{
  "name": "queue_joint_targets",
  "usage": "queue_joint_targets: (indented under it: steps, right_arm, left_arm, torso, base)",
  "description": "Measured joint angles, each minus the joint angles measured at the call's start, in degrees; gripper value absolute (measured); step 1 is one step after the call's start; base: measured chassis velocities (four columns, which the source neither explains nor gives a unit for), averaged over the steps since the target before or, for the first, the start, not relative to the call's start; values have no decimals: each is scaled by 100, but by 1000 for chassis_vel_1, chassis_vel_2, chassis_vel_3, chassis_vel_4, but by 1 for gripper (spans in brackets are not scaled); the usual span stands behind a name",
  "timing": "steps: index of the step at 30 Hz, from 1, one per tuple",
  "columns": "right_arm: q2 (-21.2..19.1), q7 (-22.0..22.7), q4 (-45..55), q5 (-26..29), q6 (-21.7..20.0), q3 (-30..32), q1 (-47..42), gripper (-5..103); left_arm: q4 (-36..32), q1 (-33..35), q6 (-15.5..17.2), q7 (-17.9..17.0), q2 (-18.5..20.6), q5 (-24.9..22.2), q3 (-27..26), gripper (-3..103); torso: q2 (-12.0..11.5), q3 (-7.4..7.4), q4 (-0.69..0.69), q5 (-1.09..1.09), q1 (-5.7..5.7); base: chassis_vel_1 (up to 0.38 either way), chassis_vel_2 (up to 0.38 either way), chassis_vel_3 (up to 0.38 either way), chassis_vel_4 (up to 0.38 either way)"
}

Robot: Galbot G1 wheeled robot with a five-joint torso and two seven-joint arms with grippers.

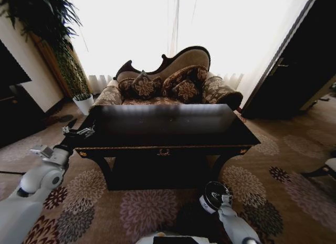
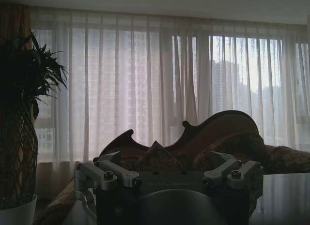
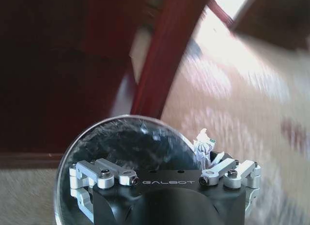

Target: Move to the front of the table and place the trash on the table into the trash bin.

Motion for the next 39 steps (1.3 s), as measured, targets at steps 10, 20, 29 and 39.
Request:
queue_joint_targets:
  steps: [10,20,29,39]
  right_arm:
    - [96,51,480,464,-687,106,-38,100]
    - [102,265,1246,621,-1466,286,-104,100]
    - [185,431,1413,547,-1942,544,-219,100]
    - [128,448,1339,768,-1545,704,-297,100]
  left_arm:
    - [0,0,0,-2,0,0,0,100]
    - [0,0,0,-2,0,0,0,100]
    - [0,0,0,2,0,0,0,100]
    - [0,0,0,1,0,0,0,100]
  torso:
    - [0,0,-1,-2,0]
    - [0,0,-1,-3,0]
    - [1,0,1,4,1]
    - [0,0,1,2,0]
  base:
    - [0,0,0,0]
    - [0,0,0,0]
    - [0,0,0,0]
    - [0,0,0,0]
